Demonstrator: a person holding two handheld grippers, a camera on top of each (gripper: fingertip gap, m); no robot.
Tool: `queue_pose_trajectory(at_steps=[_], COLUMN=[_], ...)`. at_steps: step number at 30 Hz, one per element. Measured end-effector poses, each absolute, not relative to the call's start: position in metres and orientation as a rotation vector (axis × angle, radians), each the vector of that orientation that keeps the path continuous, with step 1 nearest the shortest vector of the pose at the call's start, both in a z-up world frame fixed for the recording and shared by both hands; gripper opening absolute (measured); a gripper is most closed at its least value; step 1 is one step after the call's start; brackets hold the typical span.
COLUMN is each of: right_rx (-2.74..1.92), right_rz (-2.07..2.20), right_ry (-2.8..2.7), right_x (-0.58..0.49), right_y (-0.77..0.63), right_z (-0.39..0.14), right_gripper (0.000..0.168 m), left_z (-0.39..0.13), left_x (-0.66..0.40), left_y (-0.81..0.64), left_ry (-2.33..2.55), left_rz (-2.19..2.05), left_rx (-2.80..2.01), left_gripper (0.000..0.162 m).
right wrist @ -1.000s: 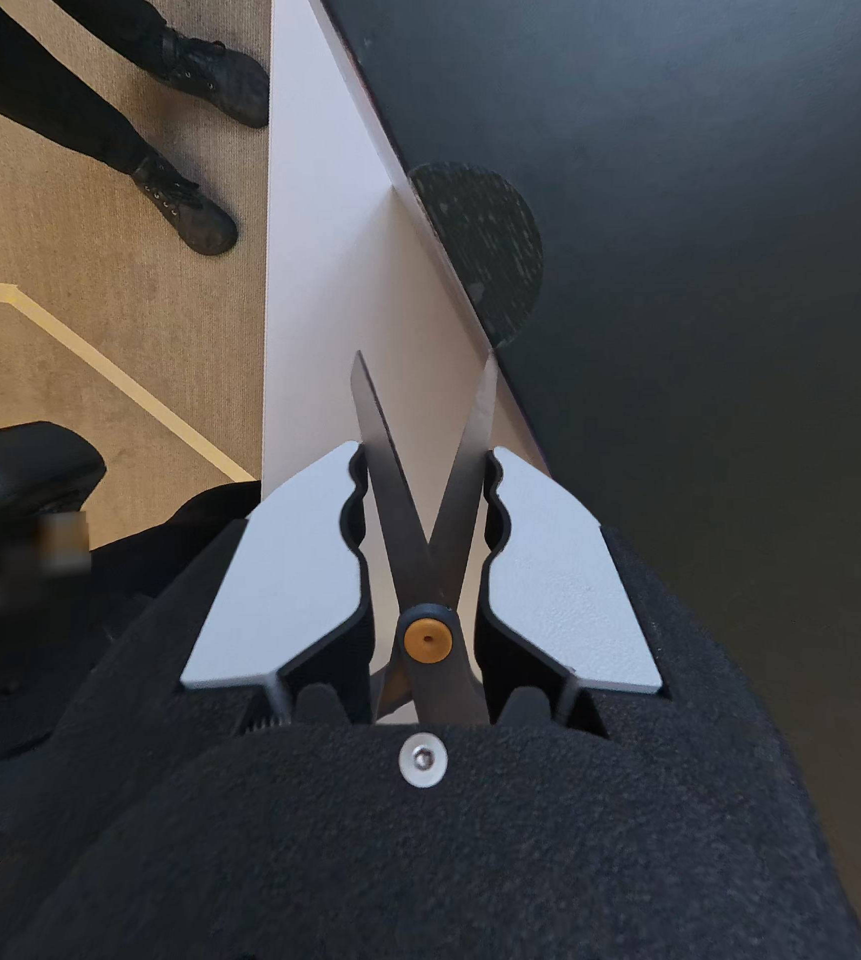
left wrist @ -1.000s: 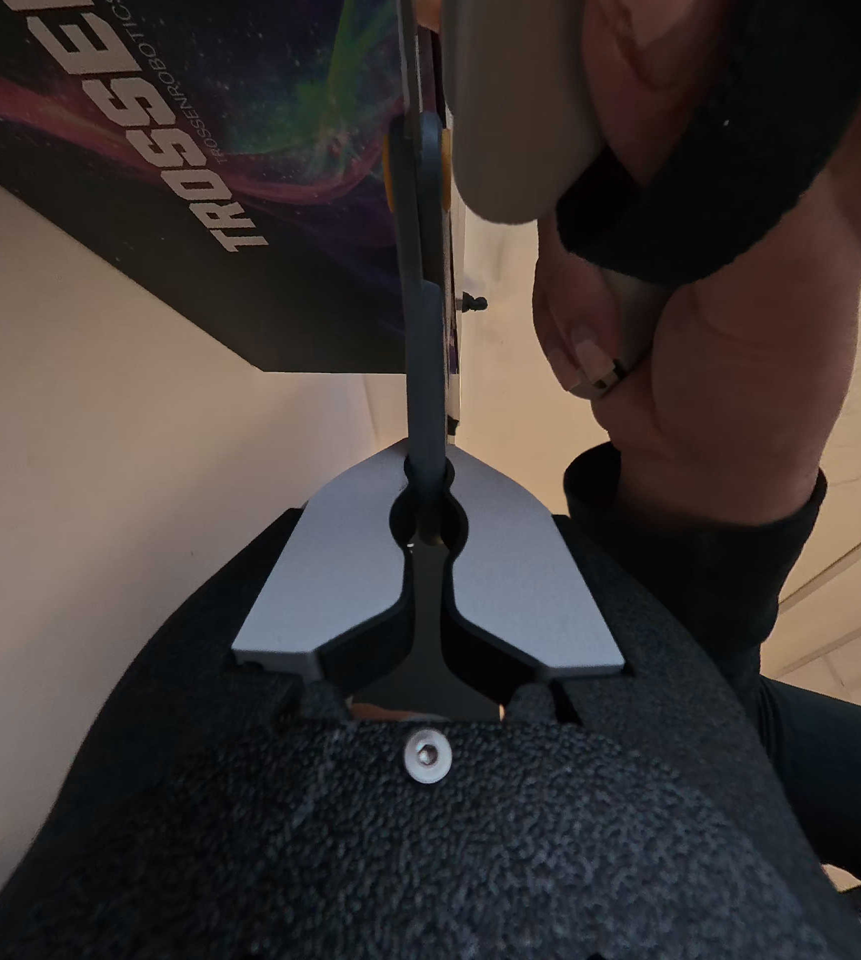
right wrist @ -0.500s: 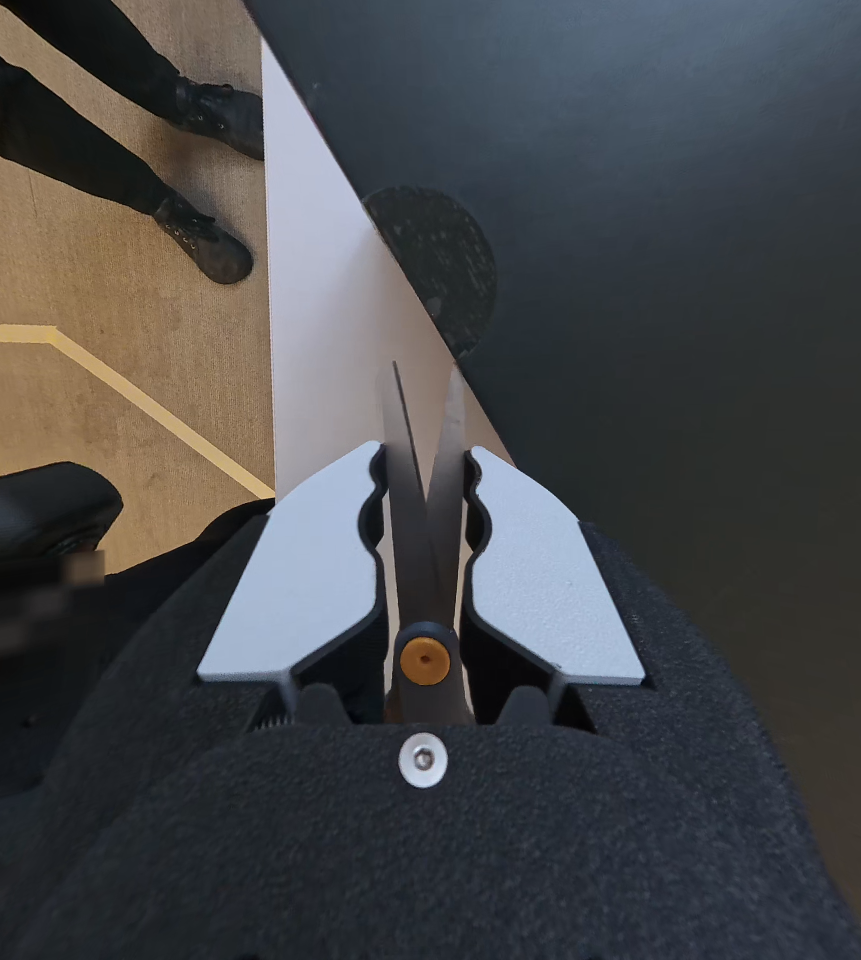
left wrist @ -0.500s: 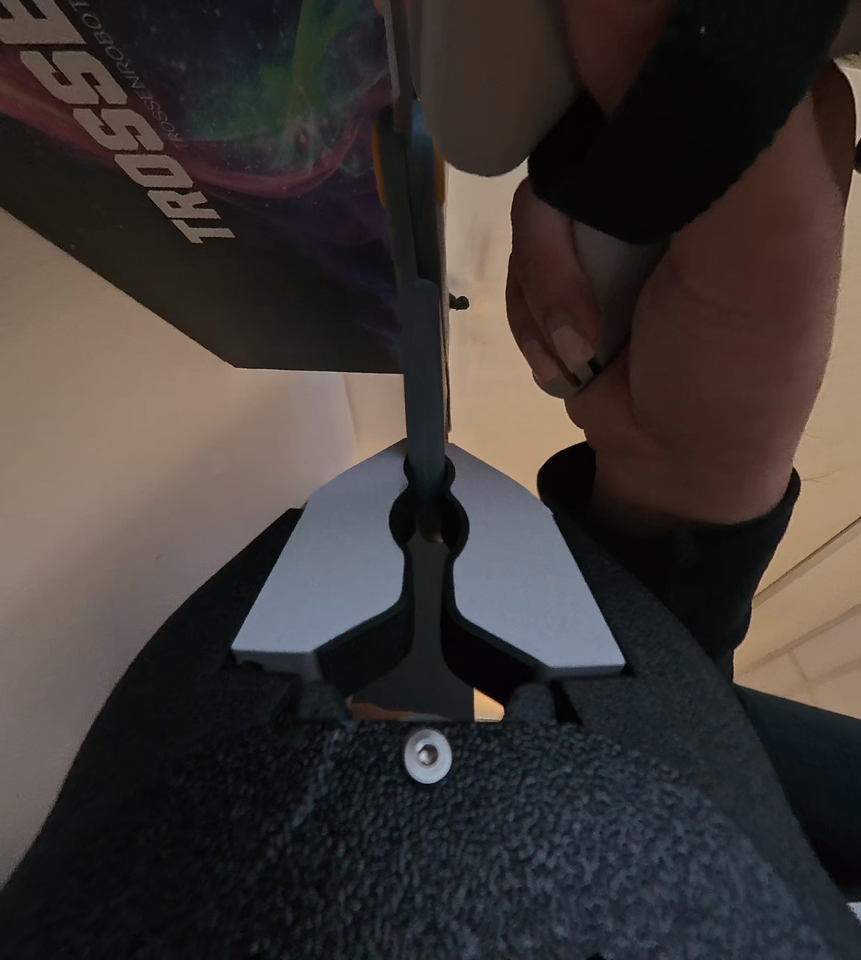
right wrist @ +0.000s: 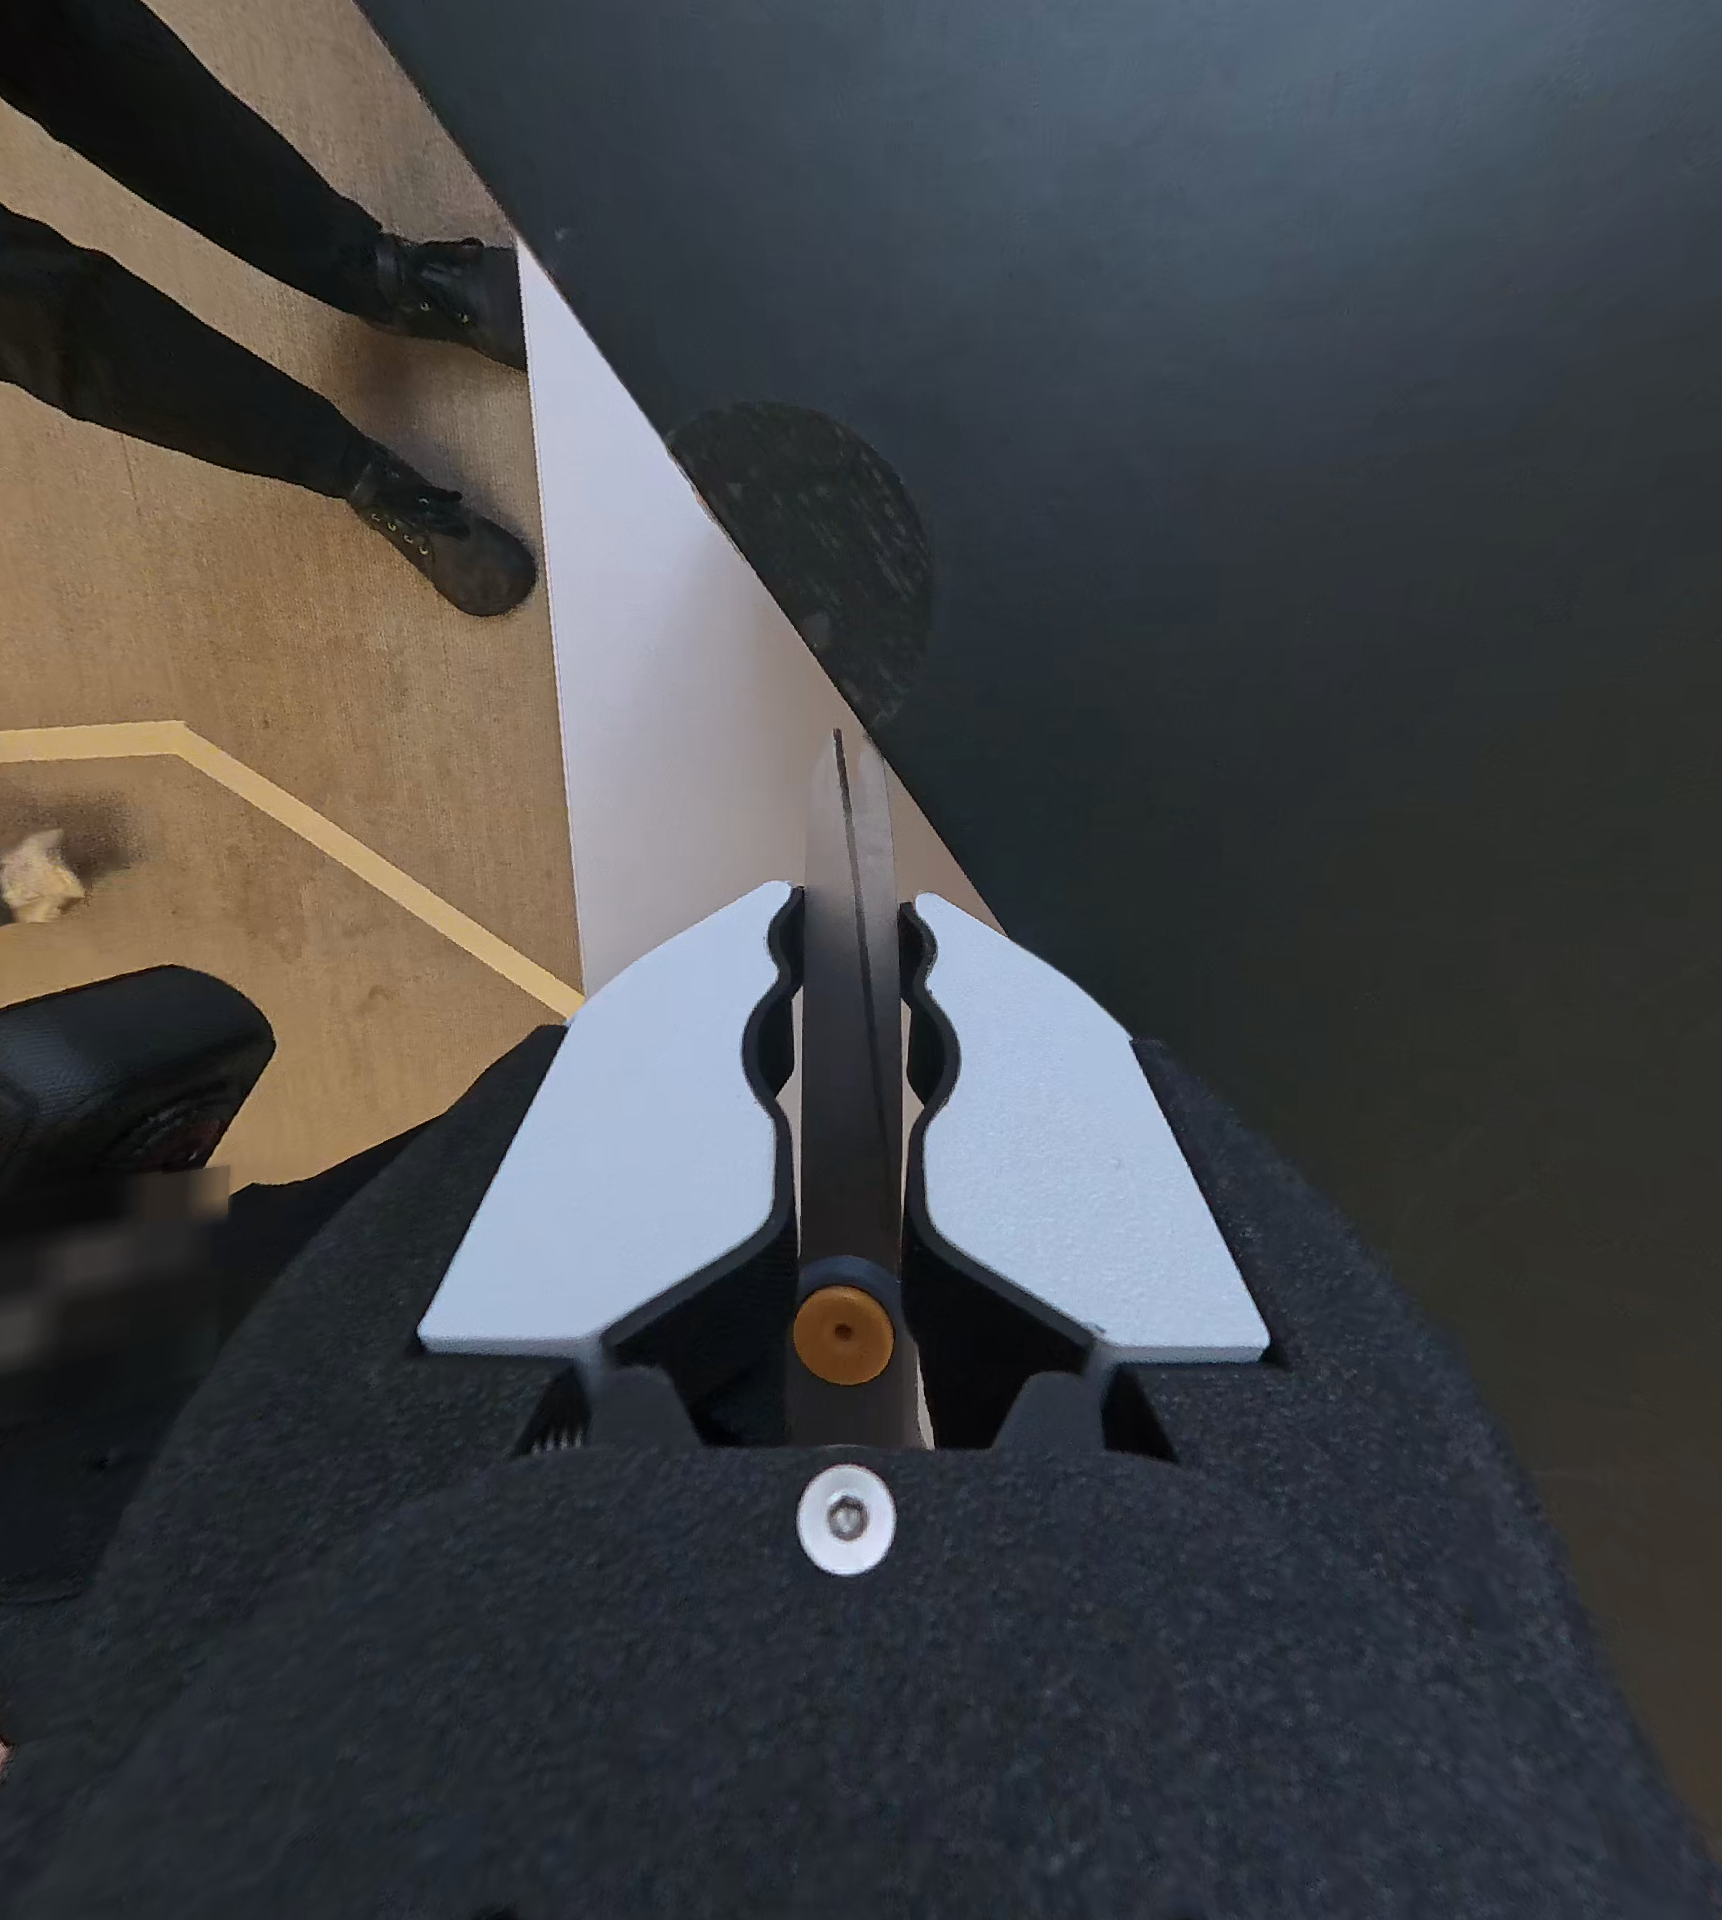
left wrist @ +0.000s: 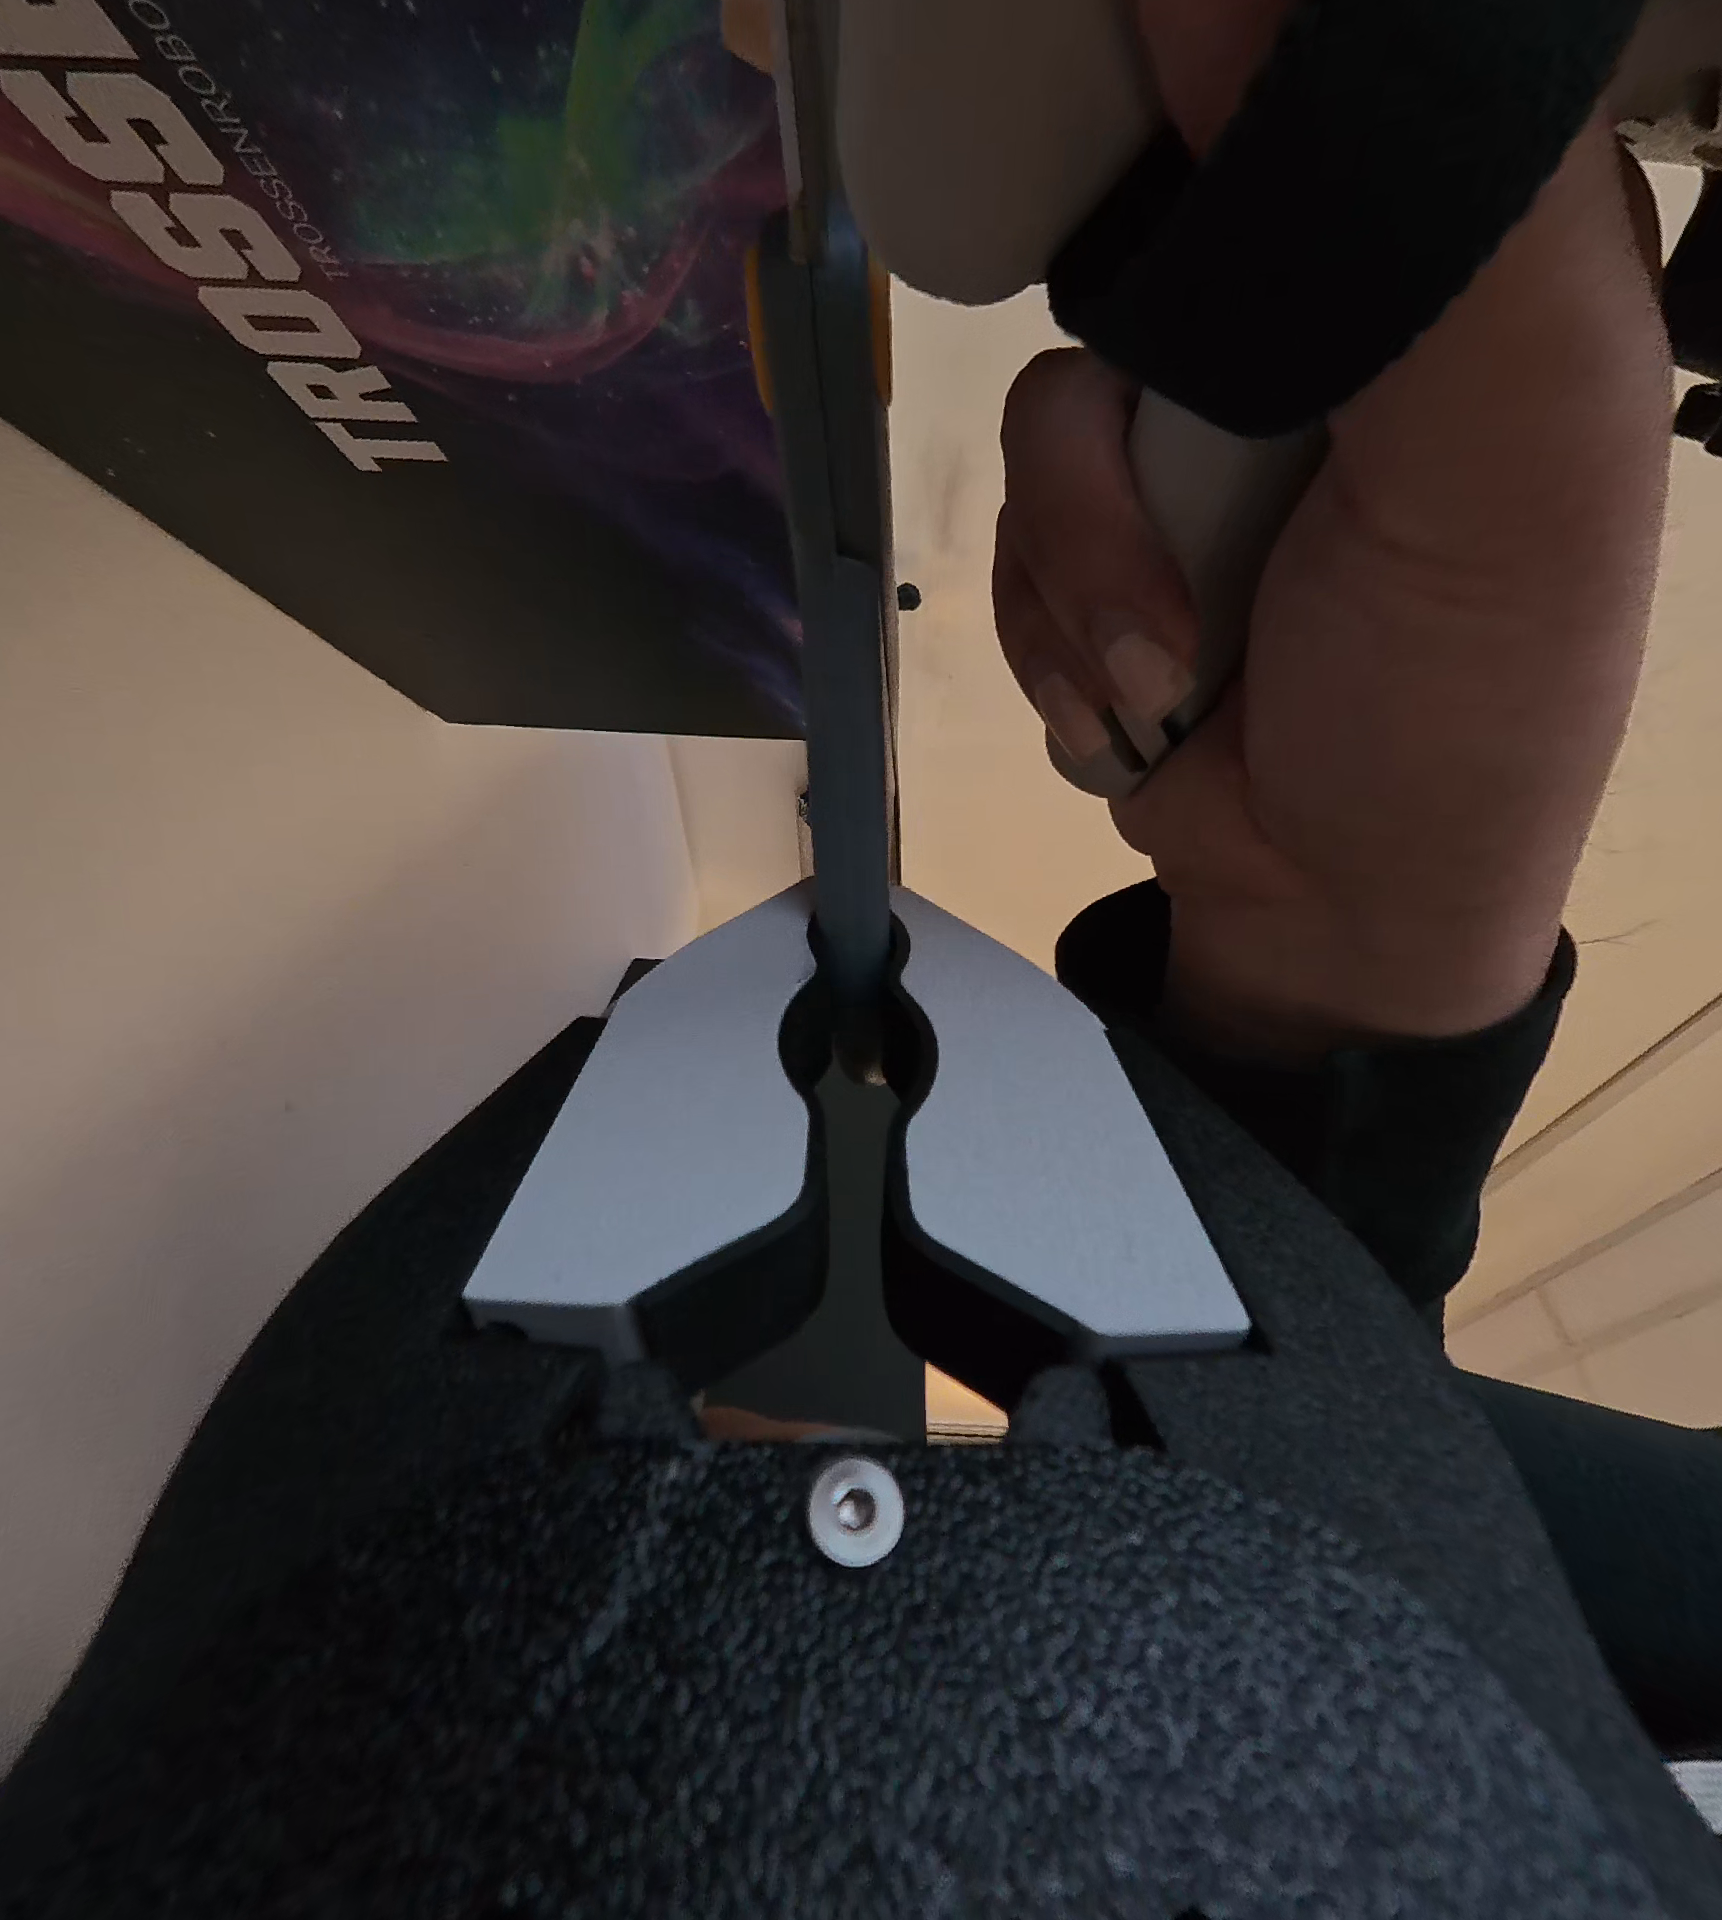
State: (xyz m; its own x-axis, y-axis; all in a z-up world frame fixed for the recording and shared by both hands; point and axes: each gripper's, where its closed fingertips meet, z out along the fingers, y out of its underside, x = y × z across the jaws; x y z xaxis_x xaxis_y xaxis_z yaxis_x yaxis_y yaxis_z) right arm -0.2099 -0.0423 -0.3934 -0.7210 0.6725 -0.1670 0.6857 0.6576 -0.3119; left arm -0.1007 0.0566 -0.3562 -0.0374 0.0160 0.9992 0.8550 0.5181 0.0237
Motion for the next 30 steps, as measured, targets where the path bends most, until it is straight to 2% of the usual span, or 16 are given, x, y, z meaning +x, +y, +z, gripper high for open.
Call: queue_pose_trajectory(at_steps=[30], right_rx=[1.156], right_rz=[-0.479], right_ry=[2.912], right_x=[-0.2143], right_y=[-0.0451], right_z=[-0.3931], right_gripper=[0.013], left_z=[-0.3546], left_x=[-0.1], left_y=[0.0509], left_ry=[-1.437], left_rz=[-0.845], left_rx=[-0.735], left_gripper=[0.002])
